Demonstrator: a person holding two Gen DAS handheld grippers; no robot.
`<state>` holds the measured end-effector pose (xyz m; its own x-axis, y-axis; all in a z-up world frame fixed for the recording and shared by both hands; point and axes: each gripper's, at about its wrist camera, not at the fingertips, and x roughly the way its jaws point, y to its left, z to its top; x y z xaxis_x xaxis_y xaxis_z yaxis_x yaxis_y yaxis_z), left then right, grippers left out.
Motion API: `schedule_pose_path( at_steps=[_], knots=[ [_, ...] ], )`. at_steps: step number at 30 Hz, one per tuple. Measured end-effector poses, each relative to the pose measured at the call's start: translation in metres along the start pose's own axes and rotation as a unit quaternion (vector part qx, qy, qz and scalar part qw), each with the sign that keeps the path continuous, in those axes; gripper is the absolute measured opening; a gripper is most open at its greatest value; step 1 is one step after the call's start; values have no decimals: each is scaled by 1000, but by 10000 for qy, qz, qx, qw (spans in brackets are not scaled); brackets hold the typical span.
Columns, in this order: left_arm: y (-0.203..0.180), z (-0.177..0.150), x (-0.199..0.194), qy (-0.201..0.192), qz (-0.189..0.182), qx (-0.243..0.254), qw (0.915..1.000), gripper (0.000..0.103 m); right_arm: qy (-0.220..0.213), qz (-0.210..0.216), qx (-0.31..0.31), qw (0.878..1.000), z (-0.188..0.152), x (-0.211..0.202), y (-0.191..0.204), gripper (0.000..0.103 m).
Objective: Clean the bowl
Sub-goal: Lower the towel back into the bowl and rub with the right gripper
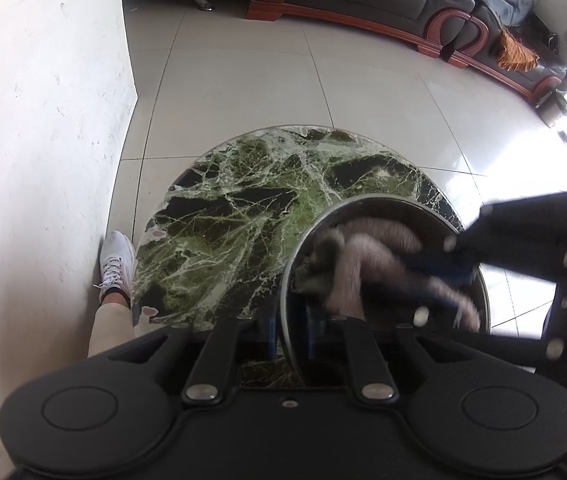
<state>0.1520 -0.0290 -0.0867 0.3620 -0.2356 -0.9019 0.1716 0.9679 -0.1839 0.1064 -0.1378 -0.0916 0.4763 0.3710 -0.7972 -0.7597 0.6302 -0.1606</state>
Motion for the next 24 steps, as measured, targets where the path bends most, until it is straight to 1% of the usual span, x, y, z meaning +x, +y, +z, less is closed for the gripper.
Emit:
schedule_pose_path(
  at_steps=[3,7,10,14,16,18,20,24],
  knots=[
    [1,-1,1,-13,-4,-20,10000,13,4,-135,-80,9999,3,0,-5,14],
    [9,-5,-2,-20,-18,-57,10000,13,210,-211,-40,9995,-4,3,-4,14],
    [10,-4,-2,-15,-30,-61,10000,14,364,-37,325,9988,-11,4,-6,16],
    [11,-5,-2,-10,-33,-57,10000,14,422,384,793,9952,-15,4,-8,16],
    [11,-5,-2,-14,-27,-42,10000,14,395,519,834,9944,-16,2,-6,16],
    [11,-5,-2,-12,-26,-31,10000,14,318,580,748,9950,-14,1,-4,16],
    [11,-5,-2,-7,-29,-26,10000,14,136,483,549,9972,-9,-1,-4,16],
    [12,-5,-3,-1,-34,-37,10000,14,6,65,292,9996,-1,-6,-11,16]
  ],
)
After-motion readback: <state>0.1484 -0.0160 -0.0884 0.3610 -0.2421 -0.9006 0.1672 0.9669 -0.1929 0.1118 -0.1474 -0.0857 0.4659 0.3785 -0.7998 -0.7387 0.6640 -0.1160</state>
